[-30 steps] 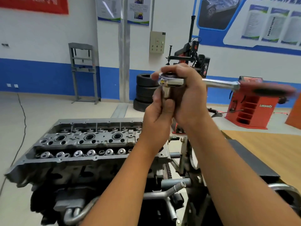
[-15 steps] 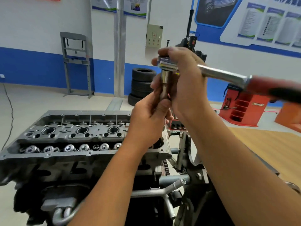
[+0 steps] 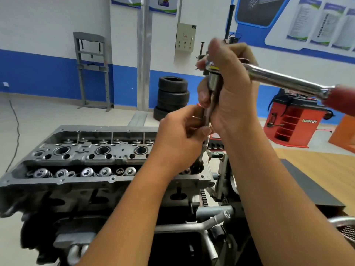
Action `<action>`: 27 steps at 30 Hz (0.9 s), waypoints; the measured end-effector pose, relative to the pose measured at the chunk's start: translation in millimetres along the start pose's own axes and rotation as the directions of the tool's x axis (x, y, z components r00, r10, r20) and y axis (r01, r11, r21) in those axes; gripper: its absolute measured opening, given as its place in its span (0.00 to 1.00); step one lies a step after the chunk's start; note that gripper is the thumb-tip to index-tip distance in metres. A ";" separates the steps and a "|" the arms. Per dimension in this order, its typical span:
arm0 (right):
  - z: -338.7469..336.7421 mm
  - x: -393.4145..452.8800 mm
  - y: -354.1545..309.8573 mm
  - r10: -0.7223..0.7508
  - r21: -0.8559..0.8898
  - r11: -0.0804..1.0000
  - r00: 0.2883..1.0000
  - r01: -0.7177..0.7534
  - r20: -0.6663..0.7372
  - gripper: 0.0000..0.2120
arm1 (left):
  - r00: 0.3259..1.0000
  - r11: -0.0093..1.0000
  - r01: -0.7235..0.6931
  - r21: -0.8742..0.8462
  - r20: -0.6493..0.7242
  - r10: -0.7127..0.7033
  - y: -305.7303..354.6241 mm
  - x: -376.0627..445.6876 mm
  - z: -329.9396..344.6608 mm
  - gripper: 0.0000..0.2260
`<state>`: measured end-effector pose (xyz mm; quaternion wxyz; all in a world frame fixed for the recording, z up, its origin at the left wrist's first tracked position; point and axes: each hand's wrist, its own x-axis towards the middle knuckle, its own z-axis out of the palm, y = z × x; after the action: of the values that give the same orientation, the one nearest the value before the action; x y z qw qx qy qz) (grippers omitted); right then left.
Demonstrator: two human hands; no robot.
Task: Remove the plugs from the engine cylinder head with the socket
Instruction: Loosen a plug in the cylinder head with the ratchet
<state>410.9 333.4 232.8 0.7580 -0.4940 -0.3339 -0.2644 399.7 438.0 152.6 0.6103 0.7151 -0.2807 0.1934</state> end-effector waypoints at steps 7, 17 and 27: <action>1.1 10.7 -2.6 0.325 0.300 0.857 0.891 -0.419 0.316 0.06 | 0.990 0.982 0.112 0.150 0.069 -0.123 7.3 1.0 -4.2 0.05; 10.4 2.0 -1.2 0.033 -0.012 0.999 0.991 -0.032 0.130 0.05 | 0.997 0.979 0.003 0.203 -0.081 0.014 -0.3 -7.3 9.9 0.09; 7.3 -9.0 -3.3 0.129 0.023 0.991 0.982 -0.133 0.138 0.08 | 0.985 0.998 0.061 -0.008 -0.163 -0.061 -0.9 -11.6 30.6 0.12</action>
<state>400.9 339.7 229.9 0.7572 -0.5195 -0.3556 -0.1742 389.3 410.0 139.2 0.6380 0.7041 -0.2080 0.2321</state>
